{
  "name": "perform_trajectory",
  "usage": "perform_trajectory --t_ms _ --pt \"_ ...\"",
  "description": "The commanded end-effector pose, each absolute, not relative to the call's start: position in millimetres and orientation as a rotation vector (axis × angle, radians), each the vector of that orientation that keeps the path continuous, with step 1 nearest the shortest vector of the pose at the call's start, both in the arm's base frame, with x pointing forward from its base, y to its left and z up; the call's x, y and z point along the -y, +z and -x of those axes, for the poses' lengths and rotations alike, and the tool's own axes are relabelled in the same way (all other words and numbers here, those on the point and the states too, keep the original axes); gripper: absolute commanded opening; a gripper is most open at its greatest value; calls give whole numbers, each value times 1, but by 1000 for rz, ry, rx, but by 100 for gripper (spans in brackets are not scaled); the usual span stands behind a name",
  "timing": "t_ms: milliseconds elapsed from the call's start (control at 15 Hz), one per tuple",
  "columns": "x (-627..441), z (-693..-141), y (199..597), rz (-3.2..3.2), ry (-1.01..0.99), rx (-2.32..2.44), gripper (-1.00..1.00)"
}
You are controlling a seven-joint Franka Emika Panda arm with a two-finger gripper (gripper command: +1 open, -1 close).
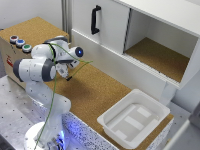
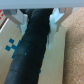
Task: Grasp the handle of the drawer, then open it
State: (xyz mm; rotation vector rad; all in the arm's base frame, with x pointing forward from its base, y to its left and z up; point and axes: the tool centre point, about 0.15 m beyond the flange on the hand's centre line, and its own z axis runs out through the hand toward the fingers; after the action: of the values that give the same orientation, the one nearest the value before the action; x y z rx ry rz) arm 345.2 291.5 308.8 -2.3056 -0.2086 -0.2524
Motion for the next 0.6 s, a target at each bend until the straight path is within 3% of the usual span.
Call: perform_trajectory --t_ms 0,533 --pt "-247 -381 259 2274 -202 252 -100" --pt "-232 -385 251 2278 -190 243 -100"
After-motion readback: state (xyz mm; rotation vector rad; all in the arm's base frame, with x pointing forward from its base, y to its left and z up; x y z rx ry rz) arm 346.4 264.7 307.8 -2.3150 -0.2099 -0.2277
